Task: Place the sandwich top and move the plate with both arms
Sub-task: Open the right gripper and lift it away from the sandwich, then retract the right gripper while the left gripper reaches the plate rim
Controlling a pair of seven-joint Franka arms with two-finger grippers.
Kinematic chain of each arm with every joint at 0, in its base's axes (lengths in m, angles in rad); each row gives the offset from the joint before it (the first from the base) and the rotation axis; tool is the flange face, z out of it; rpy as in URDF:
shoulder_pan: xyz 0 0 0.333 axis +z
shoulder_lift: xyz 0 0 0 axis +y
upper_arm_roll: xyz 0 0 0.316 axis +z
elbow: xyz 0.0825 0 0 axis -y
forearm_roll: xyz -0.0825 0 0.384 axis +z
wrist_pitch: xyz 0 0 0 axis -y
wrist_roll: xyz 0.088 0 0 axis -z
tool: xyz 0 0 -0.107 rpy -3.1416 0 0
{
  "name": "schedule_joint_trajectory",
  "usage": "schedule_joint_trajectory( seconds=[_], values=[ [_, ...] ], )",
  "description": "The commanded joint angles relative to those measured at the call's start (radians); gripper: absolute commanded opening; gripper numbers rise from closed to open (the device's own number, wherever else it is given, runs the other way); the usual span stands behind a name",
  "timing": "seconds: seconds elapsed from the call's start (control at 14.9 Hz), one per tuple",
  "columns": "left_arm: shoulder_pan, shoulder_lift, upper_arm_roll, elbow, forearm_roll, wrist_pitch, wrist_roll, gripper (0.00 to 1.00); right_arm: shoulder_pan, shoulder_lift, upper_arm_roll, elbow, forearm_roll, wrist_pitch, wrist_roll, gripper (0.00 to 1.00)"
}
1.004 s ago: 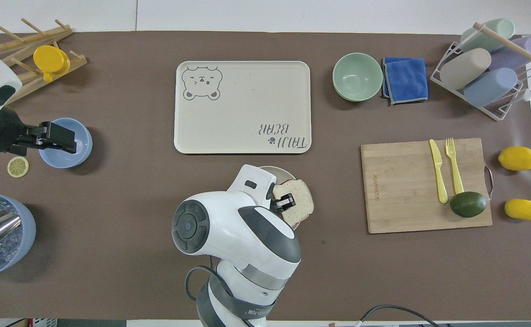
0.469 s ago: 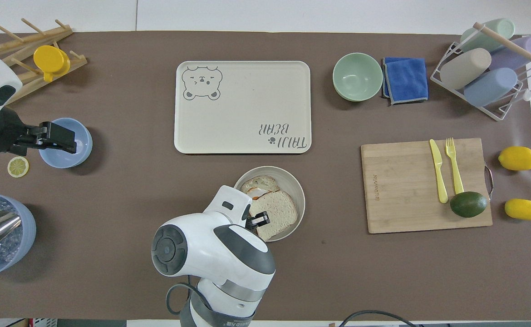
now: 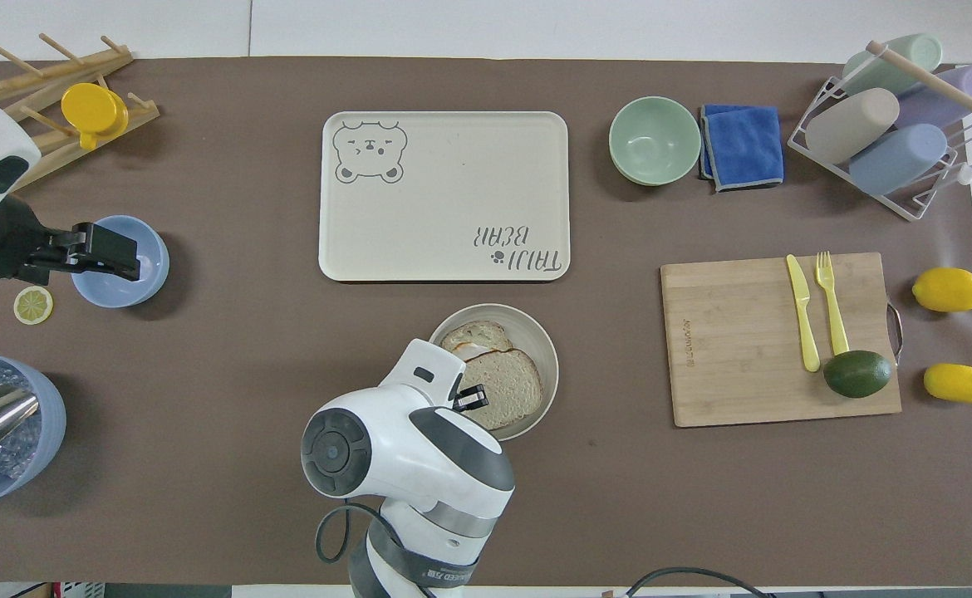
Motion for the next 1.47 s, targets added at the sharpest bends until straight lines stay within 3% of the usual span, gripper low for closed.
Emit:
schedule_joint_trajectory(
  seconds=[0.0,0.13,0.2,0.27,0.33,0.67,0.87,1.21,1.41],
  values=[
    [0.008,-0.012,-0.005,-0.001,0.017,-0.009,0.002,1.0,-0.028,-0.013,0.004,-0.033,0.042,0.055,0.009,0.33],
    [0.006,-0.012,-0.006,-0.001,0.017,-0.009,0.001,1.0,-0.038,-0.01,0.004,-0.025,0.045,0.057,0.007,0.57],
    [0.006,-0.012,-0.006,-0.001,0.017,-0.009,0.001,1.0,-0.044,-0.01,0.004,-0.018,0.047,0.055,-0.002,0.75],
    [0.006,-0.012,-0.006,-0.001,0.017,-0.011,0.001,1.0,-0.063,-0.012,0.004,-0.01,0.047,0.054,-0.004,0.83],
    [0.006,-0.012,-0.006,-0.001,0.017,-0.011,-0.001,1.0,-0.074,-0.015,0.004,0.008,0.047,0.042,-0.007,1.0],
    [0.005,-0.015,-0.008,-0.012,0.017,-0.008,-0.004,1.0,-0.181,-0.038,0.003,0.122,0.079,-0.115,-0.083,1.0],
    [-0.008,-0.034,-0.009,-0.053,0.011,0.017,-0.007,1.0,-0.348,-0.152,0.004,0.13,0.105,-0.196,-0.232,1.0],
    [-0.119,-0.131,-0.011,-0.292,-0.015,0.196,-0.194,1.0,-0.615,-0.228,-0.002,0.324,0.149,-0.539,-0.532,1.0],
    [-0.196,-0.128,-0.012,-0.37,-0.05,0.267,-0.304,1.0,-0.718,-0.291,-0.005,0.321,0.181,-0.564,-0.571,1.0]
  ],
)
